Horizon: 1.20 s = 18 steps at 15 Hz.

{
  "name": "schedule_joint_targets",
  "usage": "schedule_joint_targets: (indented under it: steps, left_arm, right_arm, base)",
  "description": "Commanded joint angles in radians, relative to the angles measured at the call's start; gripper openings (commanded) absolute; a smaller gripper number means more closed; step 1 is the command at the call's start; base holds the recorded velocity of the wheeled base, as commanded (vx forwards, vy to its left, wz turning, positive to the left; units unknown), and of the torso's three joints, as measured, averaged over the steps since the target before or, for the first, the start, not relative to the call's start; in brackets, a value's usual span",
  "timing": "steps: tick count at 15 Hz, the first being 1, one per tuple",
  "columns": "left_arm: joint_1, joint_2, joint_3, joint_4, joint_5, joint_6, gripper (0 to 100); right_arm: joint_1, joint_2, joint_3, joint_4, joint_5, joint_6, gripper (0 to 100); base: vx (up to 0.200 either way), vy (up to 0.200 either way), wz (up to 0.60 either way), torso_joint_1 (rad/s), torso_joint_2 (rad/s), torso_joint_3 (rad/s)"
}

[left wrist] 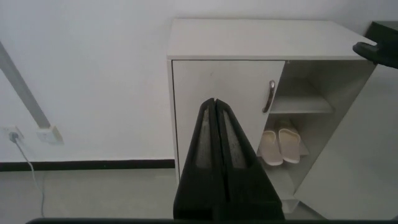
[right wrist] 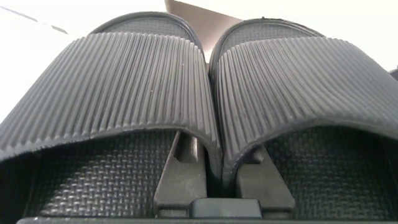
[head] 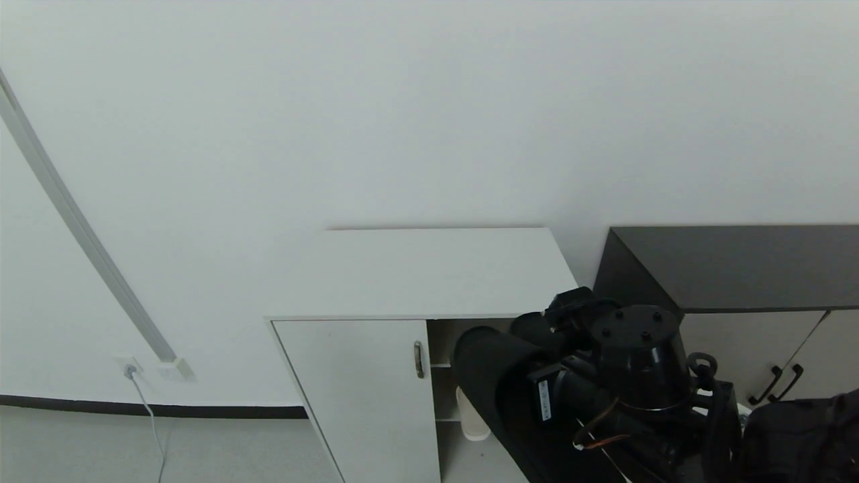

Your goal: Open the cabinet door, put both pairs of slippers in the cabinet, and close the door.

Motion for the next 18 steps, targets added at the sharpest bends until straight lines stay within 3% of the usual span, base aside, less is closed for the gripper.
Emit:
schedule_joint_targets:
  steps: [1, 18]
  left_arm:
    - [0.000, 0.001, 0.000, 0.000, 0.000, 0.000, 0]
    - [0.000, 0.001, 0.000, 0.000, 0.000, 0.000, 0]
  right_arm:
    - [0.003, 0.001, 0.000, -0.001, 0.001, 0.000, 0]
    - [0.031, 0.003, 0.025, -0.038, 0.001, -0.001, 0]
  base:
    - [0.000, 0.000, 0.00, 0.000, 0.00, 0.000]
    - [0.000, 0.000, 0.00, -0.007, 0.02, 0.008]
